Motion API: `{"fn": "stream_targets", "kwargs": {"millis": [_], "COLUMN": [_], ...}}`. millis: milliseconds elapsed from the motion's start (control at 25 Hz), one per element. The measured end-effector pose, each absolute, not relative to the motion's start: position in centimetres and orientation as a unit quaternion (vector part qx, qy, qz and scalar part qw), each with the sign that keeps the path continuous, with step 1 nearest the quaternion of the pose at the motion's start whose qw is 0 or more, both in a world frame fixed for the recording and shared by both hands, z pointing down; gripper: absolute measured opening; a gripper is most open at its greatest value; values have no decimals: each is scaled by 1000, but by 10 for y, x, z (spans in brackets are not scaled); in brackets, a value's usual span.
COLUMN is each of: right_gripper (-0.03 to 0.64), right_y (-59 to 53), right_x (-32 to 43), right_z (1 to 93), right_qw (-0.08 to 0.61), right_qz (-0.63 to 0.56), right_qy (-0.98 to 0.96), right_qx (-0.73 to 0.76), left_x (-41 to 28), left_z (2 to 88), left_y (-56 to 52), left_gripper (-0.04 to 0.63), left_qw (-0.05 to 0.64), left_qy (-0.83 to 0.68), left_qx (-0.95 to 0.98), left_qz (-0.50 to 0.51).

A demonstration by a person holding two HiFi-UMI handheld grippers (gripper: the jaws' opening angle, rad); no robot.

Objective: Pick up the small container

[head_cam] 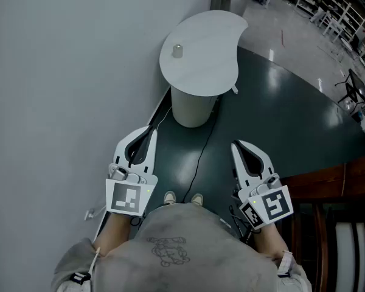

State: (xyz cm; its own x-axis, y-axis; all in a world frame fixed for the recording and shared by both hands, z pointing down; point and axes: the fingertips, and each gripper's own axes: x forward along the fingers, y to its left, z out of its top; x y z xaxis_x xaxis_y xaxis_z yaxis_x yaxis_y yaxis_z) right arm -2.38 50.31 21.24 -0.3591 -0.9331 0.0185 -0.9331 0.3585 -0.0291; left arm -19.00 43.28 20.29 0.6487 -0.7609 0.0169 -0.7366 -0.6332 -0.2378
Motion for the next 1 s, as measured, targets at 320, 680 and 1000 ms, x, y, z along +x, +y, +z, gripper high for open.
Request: {"fn": "stream_targets", "kwargs": {"millis": [320,680,1000], "right_gripper": [32,32,32], "right_y": [503,497,494], "right_x": [-19,-1,20], "right_z": [201,214,230], "right_qw": [18,16,10], "right_qz": [-15,-31,-43], "right_qy": [823,826,833], "right_qx": [-567,-563,-551], "left_x": [-187,-163,-139], "left_z": [202,206,220], "left_y": [432,436,432], "left_gripper": [20,20,20], "left_qw": [109,125,124], "left_qy": [415,405,415], "left_qx": [-901,-901,-896], "left_qz": [-65,-89,-95]}}
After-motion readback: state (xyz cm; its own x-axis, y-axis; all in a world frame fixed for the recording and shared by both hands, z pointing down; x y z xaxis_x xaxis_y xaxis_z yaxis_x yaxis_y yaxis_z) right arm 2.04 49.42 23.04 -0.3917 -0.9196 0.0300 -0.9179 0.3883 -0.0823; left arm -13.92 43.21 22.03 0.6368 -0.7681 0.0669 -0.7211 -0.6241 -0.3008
